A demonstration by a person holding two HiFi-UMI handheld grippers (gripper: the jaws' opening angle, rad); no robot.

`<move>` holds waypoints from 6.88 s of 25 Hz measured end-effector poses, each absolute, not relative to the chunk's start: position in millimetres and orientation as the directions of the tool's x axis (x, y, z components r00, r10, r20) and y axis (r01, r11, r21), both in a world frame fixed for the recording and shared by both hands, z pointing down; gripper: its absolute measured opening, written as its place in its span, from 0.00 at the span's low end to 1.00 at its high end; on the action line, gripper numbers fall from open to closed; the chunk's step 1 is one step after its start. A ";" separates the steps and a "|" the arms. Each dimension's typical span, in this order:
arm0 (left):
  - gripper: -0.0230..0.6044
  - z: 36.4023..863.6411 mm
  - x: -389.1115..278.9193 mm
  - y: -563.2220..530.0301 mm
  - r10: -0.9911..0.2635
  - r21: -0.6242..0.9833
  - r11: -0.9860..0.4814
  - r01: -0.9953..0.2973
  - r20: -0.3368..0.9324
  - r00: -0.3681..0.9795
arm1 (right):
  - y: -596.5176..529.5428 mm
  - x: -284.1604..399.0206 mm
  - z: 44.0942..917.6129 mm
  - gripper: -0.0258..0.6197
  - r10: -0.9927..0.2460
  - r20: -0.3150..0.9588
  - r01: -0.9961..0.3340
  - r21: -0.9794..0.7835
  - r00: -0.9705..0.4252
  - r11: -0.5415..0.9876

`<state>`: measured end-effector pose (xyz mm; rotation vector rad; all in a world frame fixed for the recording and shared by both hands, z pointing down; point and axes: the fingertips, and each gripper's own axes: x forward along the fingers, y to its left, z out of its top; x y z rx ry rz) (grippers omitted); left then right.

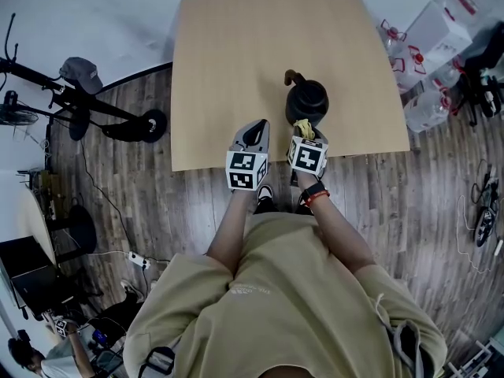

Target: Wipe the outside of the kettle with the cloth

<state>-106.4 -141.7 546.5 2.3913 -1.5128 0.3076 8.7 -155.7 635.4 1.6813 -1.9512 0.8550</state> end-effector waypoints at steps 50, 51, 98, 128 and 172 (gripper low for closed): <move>0.08 570.6 -12.1 -171.5 -0.833 0.074 -0.366 -0.927 0.418 0.363 | -268.3 148.4 636.1 0.30 -0.716 0.591 -0.886 -0.456 -0.372 0.083; 0.08 571.1 -14.2 -172.1 -0.833 0.074 -0.362 -0.929 0.421 0.358 | -274.2 146.9 635.1 0.30 -0.721 0.576 -0.870 -0.486 -0.386 0.078; 0.08 565.2 -82.6 -120.1 -0.834 0.108 -0.380 -0.919 0.388 0.391 | -131.7 85.0 619.0 0.32 -0.664 0.526 -0.840 -0.427 -0.532 0.335; 0.08 563.1 -192.1 -132.8 -0.849 0.110 -0.339 -0.934 0.392 0.354 | -180.9 -84.9 663.3 0.32 -0.677 0.608 -0.892 -0.420 -0.414 0.168; 0.08 574.6 -123.6 -137.9 -0.816 0.148 -0.394 -0.907 0.399 0.419 | -170.9 -15.7 671.7 0.31 -0.745 0.517 -0.711 -0.698 -0.422 -0.082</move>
